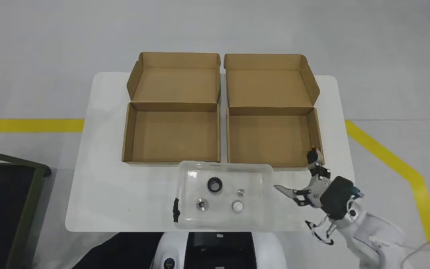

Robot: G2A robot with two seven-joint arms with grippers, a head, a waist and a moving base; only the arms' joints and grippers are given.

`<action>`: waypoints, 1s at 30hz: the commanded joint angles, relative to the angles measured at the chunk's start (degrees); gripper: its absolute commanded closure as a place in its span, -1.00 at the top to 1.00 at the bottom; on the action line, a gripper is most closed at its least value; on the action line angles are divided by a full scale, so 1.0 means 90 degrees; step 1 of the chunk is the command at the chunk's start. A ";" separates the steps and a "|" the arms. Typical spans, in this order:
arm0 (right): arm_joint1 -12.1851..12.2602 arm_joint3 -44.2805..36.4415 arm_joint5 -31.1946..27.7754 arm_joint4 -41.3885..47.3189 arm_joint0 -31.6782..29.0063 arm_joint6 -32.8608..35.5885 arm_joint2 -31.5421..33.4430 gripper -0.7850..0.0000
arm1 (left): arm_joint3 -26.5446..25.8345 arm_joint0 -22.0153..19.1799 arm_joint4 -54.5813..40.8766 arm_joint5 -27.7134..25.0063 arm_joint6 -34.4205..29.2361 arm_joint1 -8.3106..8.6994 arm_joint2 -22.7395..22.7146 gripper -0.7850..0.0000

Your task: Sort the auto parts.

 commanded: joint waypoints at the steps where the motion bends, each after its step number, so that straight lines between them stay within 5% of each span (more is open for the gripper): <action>1: 0.0025 -0.0166 -0.0302 -0.0171 0.0058 0.0122 -0.0146 1.00 | 0.0000 0.0000 0.0000 0.0000 0.0000 0.0000 0.0000 1.00; 8: 0.0128 -0.0490 -0.1435 -0.0695 0.0398 0.0516 -0.0826 1.00 | 0.0000 0.0000 0.0000 0.0000 0.0000 0.0000 0.0000 1.00; 30: 0.0477 0.0160 -0.1435 -0.0707 0.1187 0.2313 -0.2148 1.00 | 0.0000 0.0000 0.0000 0.0000 0.0000 0.0000 0.0000 1.00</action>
